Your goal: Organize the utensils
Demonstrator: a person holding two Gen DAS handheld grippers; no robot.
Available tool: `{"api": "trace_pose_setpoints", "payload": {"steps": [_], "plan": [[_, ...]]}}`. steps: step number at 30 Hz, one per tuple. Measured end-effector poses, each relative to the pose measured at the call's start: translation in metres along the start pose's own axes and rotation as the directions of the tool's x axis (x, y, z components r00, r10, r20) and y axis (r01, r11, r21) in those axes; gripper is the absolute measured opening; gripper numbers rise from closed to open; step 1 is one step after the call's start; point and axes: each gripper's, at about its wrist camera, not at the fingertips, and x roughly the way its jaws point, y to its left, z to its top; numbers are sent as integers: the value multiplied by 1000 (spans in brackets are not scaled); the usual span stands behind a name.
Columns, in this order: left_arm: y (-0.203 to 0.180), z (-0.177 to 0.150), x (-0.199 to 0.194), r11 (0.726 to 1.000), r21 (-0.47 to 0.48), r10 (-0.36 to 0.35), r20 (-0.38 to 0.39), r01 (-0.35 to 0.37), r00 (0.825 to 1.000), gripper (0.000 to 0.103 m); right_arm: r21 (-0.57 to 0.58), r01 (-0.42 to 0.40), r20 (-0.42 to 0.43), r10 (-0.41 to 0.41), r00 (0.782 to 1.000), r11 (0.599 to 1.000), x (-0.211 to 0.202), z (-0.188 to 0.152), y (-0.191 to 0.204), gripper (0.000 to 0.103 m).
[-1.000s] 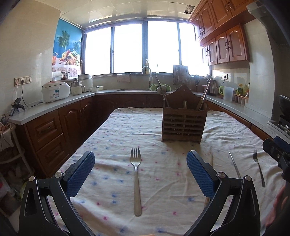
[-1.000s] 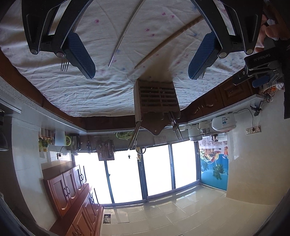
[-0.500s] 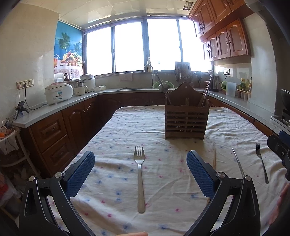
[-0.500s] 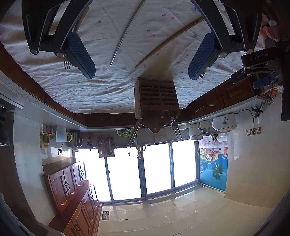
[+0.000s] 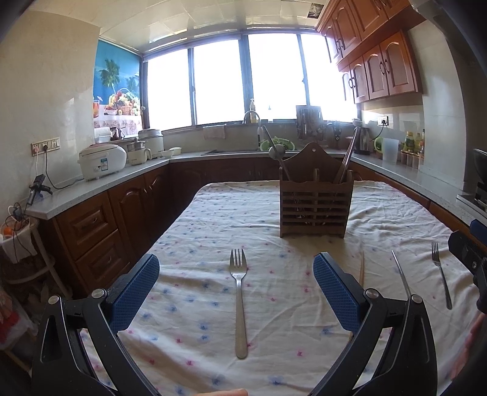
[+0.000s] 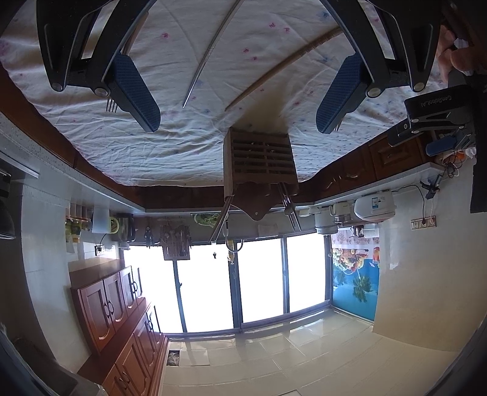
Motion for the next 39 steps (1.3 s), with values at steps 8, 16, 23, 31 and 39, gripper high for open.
{"api": "trace_pose_setpoints", "payload": {"steps": [8,16,23,31,39], "plan": [[-2,1,-2,1000,9,8,6,-8,1000,103,8,2,-6,-2,1000,1000,0,0,-1,103],[-3,1,-1,1000,12,9,7,-9,1000,103,7,-1,-2,1,1000,1000,0,1,-1,103],[-3,2,-1,1000,13,11,10,-11,1000,103,8,-3,2,3,1000,1000,-1,1,-1,103],[-4,2,-4,1000,17,5,9,-5,1000,103,9,-4,15,4,1000,1000,-5,4,1,103],[-4,2,-5,1000,17,2,11,-2,1000,103,10,-7,20,7,1000,1000,-7,6,2,103]]}}
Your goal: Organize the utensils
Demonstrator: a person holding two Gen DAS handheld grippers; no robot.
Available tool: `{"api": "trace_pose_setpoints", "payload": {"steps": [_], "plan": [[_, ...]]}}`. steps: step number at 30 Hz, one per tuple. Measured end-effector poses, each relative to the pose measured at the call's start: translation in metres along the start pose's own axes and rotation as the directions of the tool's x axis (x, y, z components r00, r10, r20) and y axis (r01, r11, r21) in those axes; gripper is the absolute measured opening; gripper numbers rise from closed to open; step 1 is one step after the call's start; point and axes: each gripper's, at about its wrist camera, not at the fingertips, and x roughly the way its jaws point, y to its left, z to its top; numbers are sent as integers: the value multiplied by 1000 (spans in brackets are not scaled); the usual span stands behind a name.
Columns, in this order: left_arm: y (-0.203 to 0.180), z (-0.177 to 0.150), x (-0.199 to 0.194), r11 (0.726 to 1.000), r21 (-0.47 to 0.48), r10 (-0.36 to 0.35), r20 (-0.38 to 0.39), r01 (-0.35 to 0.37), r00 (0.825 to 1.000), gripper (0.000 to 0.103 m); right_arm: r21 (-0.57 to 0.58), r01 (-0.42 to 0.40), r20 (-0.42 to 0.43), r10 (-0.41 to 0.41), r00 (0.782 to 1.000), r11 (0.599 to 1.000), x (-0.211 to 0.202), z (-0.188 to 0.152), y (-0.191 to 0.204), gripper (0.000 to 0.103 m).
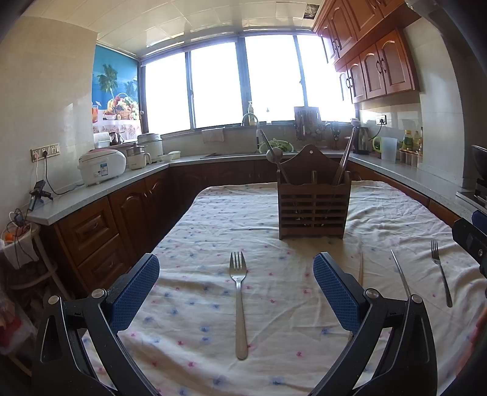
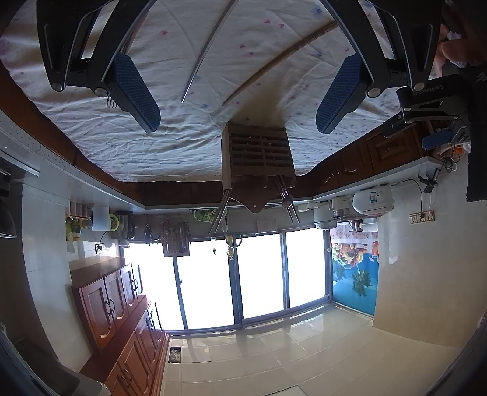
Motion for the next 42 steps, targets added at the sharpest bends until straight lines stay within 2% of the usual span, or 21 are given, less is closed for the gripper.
{"api": "trace_pose_setpoints", "payload": {"steps": [42], "plan": [[-3,5,-3,1000,-1,-9,8,9,1000,103,4,-2,-1,2,1000,1000,-2,2,-1,103]]}}
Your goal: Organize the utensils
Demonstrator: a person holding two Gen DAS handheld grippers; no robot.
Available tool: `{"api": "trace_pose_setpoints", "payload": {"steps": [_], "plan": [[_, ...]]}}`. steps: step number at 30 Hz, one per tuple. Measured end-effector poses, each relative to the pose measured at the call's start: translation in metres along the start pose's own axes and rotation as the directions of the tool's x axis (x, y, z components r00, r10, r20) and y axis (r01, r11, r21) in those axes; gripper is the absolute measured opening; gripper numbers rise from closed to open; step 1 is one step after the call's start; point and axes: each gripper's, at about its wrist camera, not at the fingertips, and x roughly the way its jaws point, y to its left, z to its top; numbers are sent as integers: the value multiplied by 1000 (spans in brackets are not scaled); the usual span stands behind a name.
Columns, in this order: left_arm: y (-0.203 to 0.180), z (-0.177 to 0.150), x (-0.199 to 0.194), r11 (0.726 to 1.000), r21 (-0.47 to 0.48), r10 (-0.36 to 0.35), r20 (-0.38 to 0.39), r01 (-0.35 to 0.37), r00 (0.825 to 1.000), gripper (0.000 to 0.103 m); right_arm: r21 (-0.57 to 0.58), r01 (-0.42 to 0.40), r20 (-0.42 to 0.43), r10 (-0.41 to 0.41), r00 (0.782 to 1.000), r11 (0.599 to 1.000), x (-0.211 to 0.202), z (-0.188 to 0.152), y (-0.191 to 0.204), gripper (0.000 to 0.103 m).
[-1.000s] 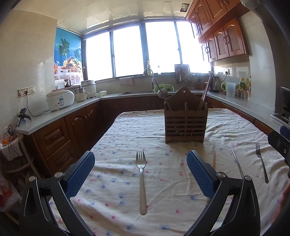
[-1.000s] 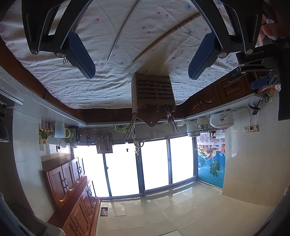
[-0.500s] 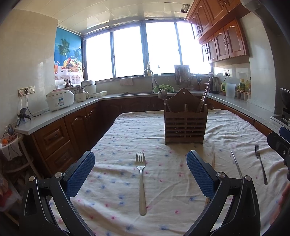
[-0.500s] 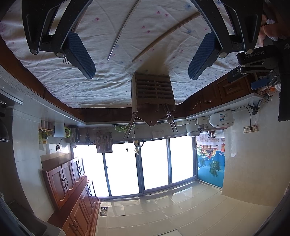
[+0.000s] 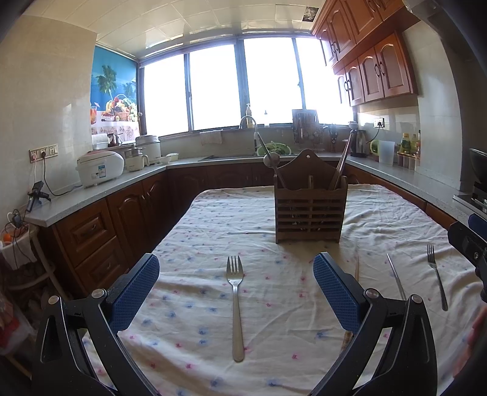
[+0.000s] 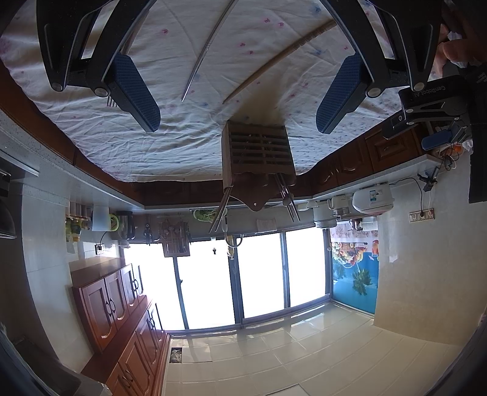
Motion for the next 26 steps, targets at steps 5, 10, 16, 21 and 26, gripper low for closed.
{"api": "trace_pose_setpoints", "payload": {"steps": [5,10,16,21,26], "plan": [[-1,1,0,1000,-1,-2,0,2,1000,103,3,0,2,0,1000,1000,0,1,-1,103],[-2,2,1,1000,-2,-6,-6,6,1000,103,3,2,0,-2,1000,1000,0,0,-2,103],[-2,0,4,1000,-8,-15,-18,15,1000,103,6,5,-4,-5,1000,1000,0,0,-2,103],[-3,-2,6,1000,-8,-18,-24,18,1000,103,14,8,-15,-7,1000,1000,4,-3,-6,103],[-7,-2,7,999,-6,-33,-29,33,999,103,24,6,-25,-6,1000,1000,6,-4,-8,103]]}}
